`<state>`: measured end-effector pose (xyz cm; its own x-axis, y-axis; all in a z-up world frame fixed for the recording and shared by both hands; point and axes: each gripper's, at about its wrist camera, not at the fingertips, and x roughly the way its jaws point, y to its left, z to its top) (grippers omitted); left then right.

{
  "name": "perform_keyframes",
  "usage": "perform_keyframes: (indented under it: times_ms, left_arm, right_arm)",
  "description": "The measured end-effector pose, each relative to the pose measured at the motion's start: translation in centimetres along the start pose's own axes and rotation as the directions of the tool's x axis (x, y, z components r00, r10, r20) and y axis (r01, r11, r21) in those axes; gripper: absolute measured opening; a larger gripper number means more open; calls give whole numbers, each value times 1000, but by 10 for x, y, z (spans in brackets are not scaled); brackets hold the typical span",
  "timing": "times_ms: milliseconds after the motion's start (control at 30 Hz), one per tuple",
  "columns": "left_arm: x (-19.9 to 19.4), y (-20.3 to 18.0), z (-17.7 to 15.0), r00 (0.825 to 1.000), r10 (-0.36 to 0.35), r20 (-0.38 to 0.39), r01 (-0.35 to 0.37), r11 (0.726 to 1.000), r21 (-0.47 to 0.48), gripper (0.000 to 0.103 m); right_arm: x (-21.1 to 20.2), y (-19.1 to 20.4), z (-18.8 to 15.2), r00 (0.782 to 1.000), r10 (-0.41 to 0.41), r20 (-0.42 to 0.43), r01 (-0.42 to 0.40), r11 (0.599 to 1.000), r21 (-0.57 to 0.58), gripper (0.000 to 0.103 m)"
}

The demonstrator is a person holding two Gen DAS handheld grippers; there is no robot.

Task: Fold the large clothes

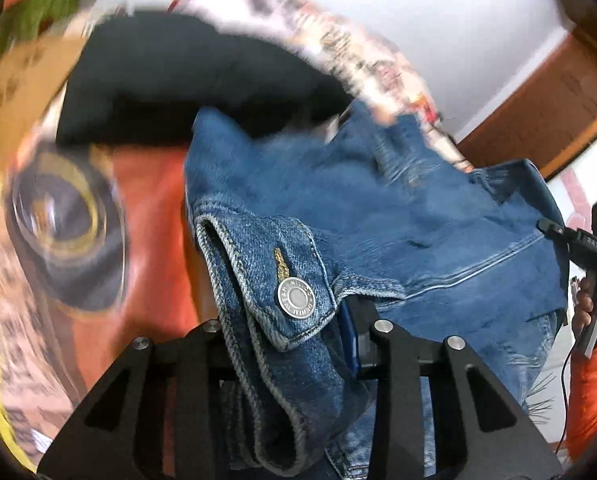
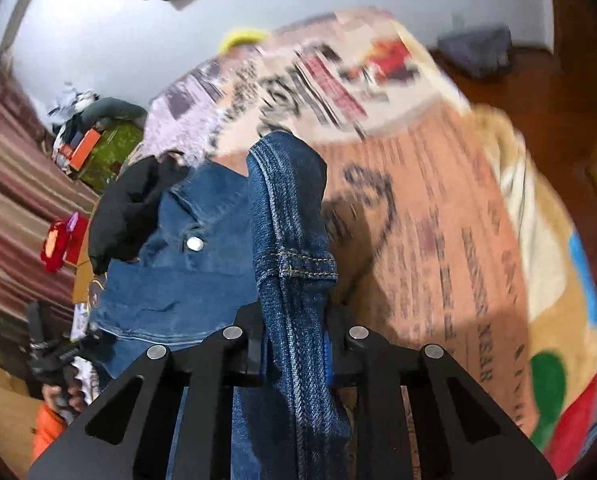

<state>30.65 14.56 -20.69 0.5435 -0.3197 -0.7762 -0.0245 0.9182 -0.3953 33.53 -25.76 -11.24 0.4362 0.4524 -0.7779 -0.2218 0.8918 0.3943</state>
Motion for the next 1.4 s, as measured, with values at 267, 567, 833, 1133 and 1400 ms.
perform_keyframes:
  times_ms: [267, 567, 833, 1133, 1400]
  left_arm:
    - [6, -32, 24, 996, 92, 20, -93, 990, 107, 35]
    - [58, 20, -5, 988, 93, -125, -91, 996, 19, 43]
    - [47, 10, -6, 981, 159, -114, -154, 987, 46, 47]
    - [-7, -13, -15, 968, 249, -38, -241, 960, 143, 47]
    - [-60, -24, -29, 959, 278, 47, -282, 942, 181, 60]
  right_arm:
    - [0, 2, 17, 996, -66, 68, 68, 997, -30, 16]
    - [56, -53, -1, 988, -133, -74, 138, 989, 62, 21]
    - [43, -30, 0, 971, -232, -60, 229, 972, -58, 26]
    - [-21, -15, -20, 973, -231, 20, 231, 961, -150, 29]
    - [-64, 2, -50, 977, -202, 65, 212, 953, -218, 43]
